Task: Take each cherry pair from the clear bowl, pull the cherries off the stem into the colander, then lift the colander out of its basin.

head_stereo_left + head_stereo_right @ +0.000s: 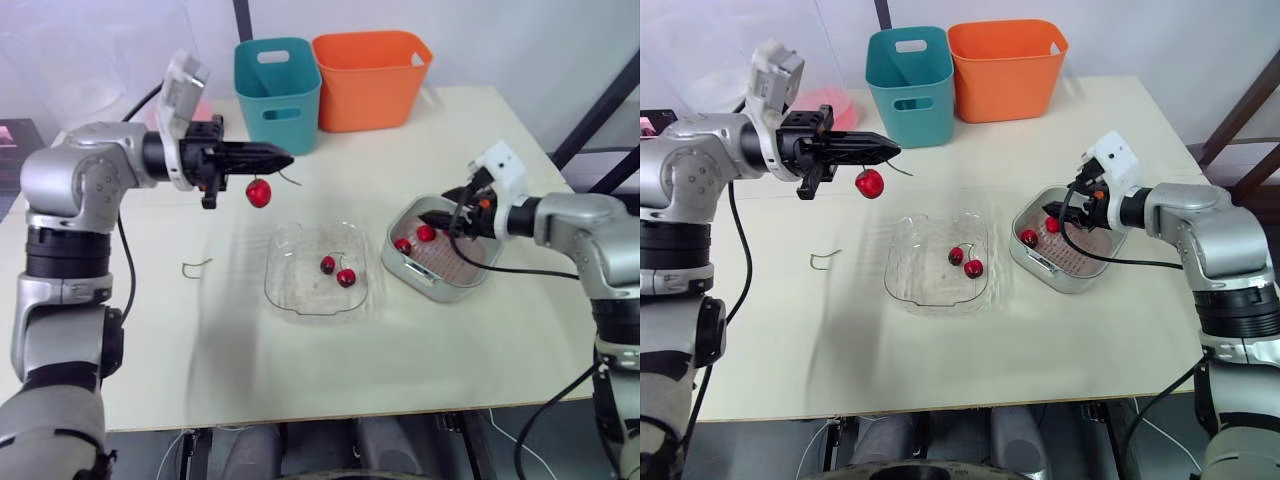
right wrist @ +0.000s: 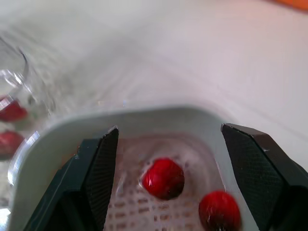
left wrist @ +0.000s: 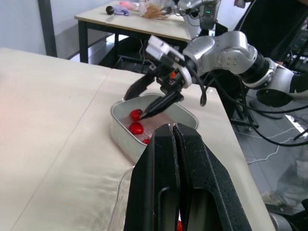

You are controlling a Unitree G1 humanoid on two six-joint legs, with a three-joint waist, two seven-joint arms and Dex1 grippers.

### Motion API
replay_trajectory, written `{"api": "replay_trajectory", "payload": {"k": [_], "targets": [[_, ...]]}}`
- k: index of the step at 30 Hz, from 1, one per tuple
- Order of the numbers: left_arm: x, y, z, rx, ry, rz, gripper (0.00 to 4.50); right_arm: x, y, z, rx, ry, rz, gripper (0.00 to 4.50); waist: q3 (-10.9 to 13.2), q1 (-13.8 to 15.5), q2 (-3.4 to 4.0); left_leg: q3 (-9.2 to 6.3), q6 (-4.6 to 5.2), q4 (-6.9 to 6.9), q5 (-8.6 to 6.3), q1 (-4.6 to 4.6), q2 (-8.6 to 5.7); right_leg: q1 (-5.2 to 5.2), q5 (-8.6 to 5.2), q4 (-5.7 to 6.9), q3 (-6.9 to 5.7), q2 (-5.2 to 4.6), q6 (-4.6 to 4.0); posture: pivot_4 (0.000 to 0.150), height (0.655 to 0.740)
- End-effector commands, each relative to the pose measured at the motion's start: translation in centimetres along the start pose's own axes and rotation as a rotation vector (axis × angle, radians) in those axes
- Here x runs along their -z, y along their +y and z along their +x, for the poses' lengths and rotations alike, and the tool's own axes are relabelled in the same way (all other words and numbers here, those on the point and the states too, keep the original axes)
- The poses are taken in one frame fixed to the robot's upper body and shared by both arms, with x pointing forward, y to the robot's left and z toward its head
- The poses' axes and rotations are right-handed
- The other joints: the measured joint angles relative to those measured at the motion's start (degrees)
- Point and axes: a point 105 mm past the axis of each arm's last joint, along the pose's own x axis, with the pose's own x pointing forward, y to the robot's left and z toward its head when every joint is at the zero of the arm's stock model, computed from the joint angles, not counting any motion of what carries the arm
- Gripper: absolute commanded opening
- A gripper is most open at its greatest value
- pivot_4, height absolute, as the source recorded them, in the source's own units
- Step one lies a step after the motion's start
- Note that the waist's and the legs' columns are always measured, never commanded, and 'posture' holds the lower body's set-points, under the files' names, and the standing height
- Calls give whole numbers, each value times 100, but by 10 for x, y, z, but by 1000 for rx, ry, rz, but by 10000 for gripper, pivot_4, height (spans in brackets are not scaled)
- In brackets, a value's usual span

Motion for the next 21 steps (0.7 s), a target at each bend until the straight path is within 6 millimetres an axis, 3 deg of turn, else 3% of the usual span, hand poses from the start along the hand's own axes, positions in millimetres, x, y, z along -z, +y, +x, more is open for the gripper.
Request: {"api": "replay_trajectory", "payload": {"k": [1, 3, 6, 9, 11, 15, 21], "targets": [[-10, -3, -1, 4, -20, 44, 0, -45, 25, -6, -128, -154, 4, 37107, 0, -9, 0, -1, 0, 0, 0, 0, 1, 0, 0, 0, 0, 0, 0, 1500, 7400], [-15, -5, 1, 15, -27, 52, 0, -68, 62, 2, -301, -223, 28, 37107, 0, -32, 0, -3, 0, -1, 0, 2, 5, 0, 0, 1, 2, 1, 0, 1500, 7400], [-14, -6, 2, 21, -10, 70, 0, -71, 104, 18, -444, -214, -32, 37107, 0, -10, 1, -16, 0, -3, 0, 4, 13, -5, 1, 6, 1, 3, -1, 1500, 7400], [-14, -6, 2, 19, -10, 71, 0, -79, 136, 32, -555, -246, -22, 44832, -1, 1, 0, -24, -1, -2, 1, 0, 11, -1, 0, 2, -7, 3, -1, 1500, 7400], [-15, -7, 1, 19, -10, 73, 0, -87, 155, 37, -626, -276, -2, 44832, 0, 1, 1, -28, -2, 0, 1, -3, 2, -3, 0, 3, -6, -4, -1, 1500, 7400], [-17, -9, 0, 13, -13, 77, 0, -110, 178, 42, -724, -352, 102, 44832, -1, -9, 1, -28, -3, 7, 1, -4, -5, -4, 1, 4, -3, -12, 0, 1500, 7400], [-19, -14, 0, 16, -20, 75, 0, -117, 186, 50, -725, -354, 124, 44832, -1, -9, 2, -39, -6, 0, 3, -3, -1, -5, 1, 6, -8, -7, 0, 1500, 7400]]}}
